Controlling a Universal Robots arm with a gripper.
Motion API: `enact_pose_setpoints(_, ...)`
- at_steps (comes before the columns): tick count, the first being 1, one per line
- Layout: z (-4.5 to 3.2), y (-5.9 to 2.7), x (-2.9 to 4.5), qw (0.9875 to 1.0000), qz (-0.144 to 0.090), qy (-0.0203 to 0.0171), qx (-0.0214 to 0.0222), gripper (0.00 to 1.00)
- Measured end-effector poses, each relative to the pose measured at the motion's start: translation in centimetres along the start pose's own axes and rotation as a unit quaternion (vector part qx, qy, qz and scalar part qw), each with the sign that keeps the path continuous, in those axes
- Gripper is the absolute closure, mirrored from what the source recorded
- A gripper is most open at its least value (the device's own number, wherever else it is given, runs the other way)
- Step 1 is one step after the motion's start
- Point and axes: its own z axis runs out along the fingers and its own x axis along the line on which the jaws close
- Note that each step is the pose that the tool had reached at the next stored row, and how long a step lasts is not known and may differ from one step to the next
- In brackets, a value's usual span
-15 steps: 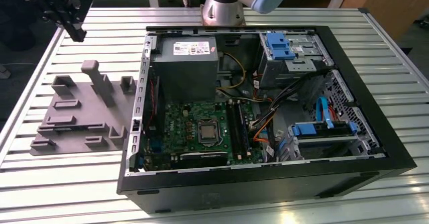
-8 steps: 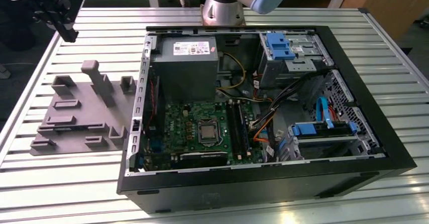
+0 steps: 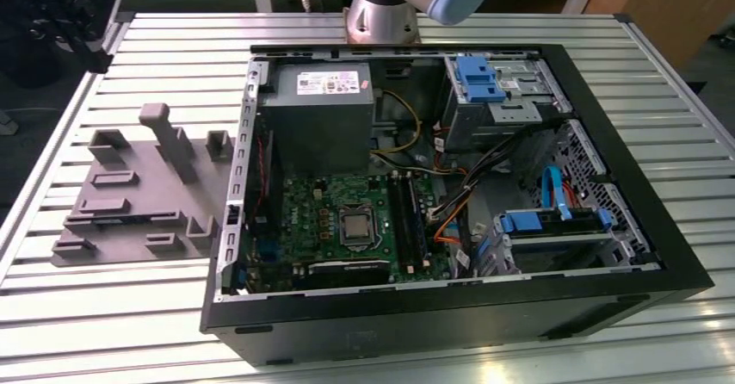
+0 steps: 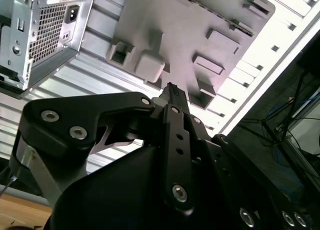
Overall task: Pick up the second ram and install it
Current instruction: 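Reach for the second ram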
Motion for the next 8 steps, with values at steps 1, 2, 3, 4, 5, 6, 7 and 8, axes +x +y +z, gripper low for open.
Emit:
enact_pose_setpoints(1,-0.01,-0.02,0.32,1.0000,0.000,0.0001,0.0001,0.89)
enact_pose_setpoints(2,-0.02,-0.04,0.63,1.0000,0.000,0.0001,0.0001,0.89)
enact_pose_setpoints(3,-0.03,-0.07,0.93,1.0000,0.000,0.0001,0.0001,0.89)
enact_pose_setpoints(4,-0.03,-0.09,1.23,1.0000,0.000,0.0001,0.0001,0.89)
enact_pose_setpoints(5,-0.02,-0.11,1.44,1.0000,0.000,0.0000,0.0000,0.89)
enact_pose_setpoints(6,-0.01,-0.14,1.55,1.0000,0.000,0.0004,0.0000,0.89)
enact_pose_setpoints(7,0.04,-0.16,1.55,1.0000,0.000,0.0030,0.0002,0.89)
enact_pose_setpoints(8,0.09,-0.18,1.56,1.0000,0.000,0.0068,0.0005,0.89)
